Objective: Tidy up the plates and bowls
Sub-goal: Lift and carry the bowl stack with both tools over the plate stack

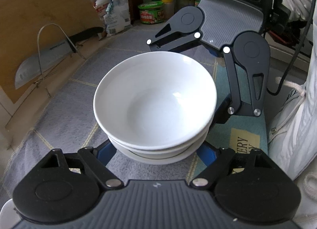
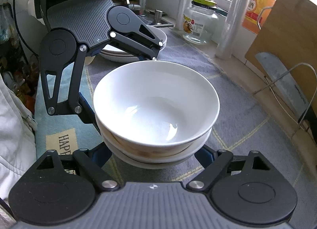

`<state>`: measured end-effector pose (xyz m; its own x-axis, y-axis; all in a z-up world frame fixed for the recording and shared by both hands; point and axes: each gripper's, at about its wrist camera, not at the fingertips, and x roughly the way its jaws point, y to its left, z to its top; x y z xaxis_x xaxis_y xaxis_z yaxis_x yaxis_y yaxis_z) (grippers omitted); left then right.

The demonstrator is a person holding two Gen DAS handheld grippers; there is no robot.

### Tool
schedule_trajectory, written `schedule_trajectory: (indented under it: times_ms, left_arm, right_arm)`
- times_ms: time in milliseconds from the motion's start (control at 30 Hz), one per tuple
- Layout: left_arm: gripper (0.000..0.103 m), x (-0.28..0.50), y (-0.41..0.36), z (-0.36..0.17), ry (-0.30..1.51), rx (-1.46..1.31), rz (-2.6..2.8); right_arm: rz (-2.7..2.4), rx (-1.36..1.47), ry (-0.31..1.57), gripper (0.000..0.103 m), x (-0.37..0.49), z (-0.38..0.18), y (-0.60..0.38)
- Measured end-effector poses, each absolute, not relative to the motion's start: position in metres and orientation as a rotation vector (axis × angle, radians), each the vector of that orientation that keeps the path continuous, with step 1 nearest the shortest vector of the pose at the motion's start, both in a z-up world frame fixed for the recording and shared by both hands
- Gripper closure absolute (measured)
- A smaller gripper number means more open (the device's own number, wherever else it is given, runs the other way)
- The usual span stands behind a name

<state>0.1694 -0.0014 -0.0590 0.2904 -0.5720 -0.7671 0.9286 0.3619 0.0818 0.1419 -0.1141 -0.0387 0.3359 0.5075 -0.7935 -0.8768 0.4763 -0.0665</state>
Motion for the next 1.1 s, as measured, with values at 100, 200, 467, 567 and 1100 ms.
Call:
schedule_trajectory:
  times_ms: [100, 200, 467, 567, 1100]
  left_arm:
    - [0.016, 0.164, 0.002, -0.053, 0.711, 0.582, -1.054]
    - [0.016, 0.158, 0.007, -0.046, 0.706, 0.566, -1.021]
    - [0.016, 0.144, 0.026, -0.033, 0.706, 0.524, -0.916]
    - [0.016, 0.140, 0.042, -0.028, 0.699, 0.521, -0.890]
    - [0.016, 0.148, 0.159, -0.015, 0.648, 0.518, -0.780]
  right_arm:
    - [0.983, -0.567, 0.780, 0.011, 0.142, -0.032, -0.108]
    - [1.013, -0.582, 0.772, 0.011, 0.144, -0.024, -0.103]
    - [1.107, -0.638, 0.739, 0.011, 0.151, -0.010, -0.077]
    - [1.128, -0.654, 0.727, 0.011, 0.151, -0.006, -0.059]
    - [1.180, -0.729, 0.654, 0.011, 0.185, -0.001, 0.071]
